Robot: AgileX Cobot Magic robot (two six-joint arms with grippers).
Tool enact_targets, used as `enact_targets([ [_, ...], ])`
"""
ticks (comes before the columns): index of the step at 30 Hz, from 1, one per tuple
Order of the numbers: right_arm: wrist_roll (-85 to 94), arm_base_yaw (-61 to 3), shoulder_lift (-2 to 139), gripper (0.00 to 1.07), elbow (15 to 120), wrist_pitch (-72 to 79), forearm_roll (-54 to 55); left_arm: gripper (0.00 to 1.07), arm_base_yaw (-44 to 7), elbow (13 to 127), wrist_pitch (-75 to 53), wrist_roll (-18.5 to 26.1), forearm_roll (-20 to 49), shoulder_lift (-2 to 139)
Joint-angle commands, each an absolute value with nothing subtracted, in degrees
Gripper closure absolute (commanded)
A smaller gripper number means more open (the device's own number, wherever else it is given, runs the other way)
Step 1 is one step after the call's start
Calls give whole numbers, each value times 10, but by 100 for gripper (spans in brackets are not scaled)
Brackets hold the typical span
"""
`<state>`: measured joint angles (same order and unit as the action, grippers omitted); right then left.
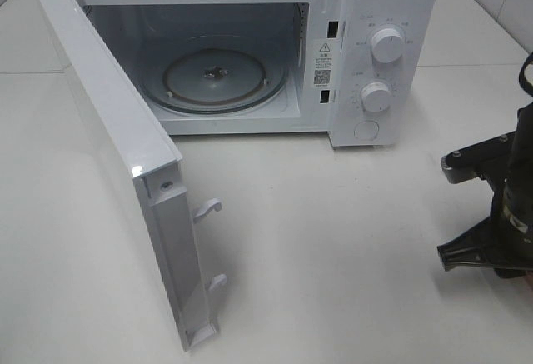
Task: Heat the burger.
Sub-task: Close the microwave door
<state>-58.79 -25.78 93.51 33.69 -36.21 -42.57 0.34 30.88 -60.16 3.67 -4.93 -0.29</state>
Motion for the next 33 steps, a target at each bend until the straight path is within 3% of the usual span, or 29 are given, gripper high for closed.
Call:
enact_targets([
  [1, -533, -257, 902, 56, 347, -336, -391, 9, 4, 309, -592, 34, -52, -11],
  [10, -402, -257, 790, 46, 352, -301, -303, 9, 4, 309, -592, 34, -52, -11],
  [13, -318, -257, 752, 39, 352, -309, -238, 9, 4, 309, -592, 34, -52, -11],
  [15, -213, -257, 712, 28, 352, -329, -135, 9, 4, 309, -592, 34, -52, -11],
  [17, -188, -257, 703, 26, 352, -339, -111, 9, 4, 309, -592, 34, -52, -11],
  [23, -109, -257, 642, 28, 352, -415, -14, 9, 4, 309, -592, 34, -52, -11],
  [33, -107, -257, 523, 31, 352, -531, -13, 9, 4, 309, -592, 34, -52, -11],
])
